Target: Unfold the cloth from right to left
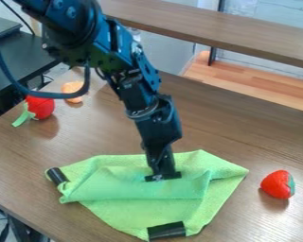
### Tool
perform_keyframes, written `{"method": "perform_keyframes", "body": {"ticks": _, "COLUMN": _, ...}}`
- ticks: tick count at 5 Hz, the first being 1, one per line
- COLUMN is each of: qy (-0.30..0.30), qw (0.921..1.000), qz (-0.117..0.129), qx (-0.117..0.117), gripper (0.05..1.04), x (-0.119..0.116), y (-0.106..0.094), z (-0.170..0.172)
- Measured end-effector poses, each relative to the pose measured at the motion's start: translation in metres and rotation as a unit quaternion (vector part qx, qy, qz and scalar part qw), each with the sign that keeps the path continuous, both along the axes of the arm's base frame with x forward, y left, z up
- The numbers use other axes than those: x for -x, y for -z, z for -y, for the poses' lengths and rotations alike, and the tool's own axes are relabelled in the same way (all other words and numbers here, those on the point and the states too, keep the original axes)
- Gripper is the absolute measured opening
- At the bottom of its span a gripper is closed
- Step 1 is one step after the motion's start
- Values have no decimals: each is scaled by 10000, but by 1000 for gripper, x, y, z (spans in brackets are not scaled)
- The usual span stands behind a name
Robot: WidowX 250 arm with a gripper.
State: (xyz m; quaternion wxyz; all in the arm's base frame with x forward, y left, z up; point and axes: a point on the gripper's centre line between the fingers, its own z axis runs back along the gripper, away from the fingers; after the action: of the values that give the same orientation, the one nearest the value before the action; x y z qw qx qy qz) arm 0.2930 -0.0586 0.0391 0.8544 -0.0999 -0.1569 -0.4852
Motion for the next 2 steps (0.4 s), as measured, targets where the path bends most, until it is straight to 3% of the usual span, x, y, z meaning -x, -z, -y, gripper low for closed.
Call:
{"method": "perform_keyframes", "body": {"ticks": 1, "qy": -341, "qw": 9993, "qz": -156, "qx": 20, "gripper": 49, "x": -18, "y": 0, "z": -9}}
{"method": "perform_keyframes", "body": {"ticks": 2, "qy": -781, "qw": 9968, "qz": -155, "qx": 8, "gripper": 49, "x": -44, "y": -7, "z": -18}}
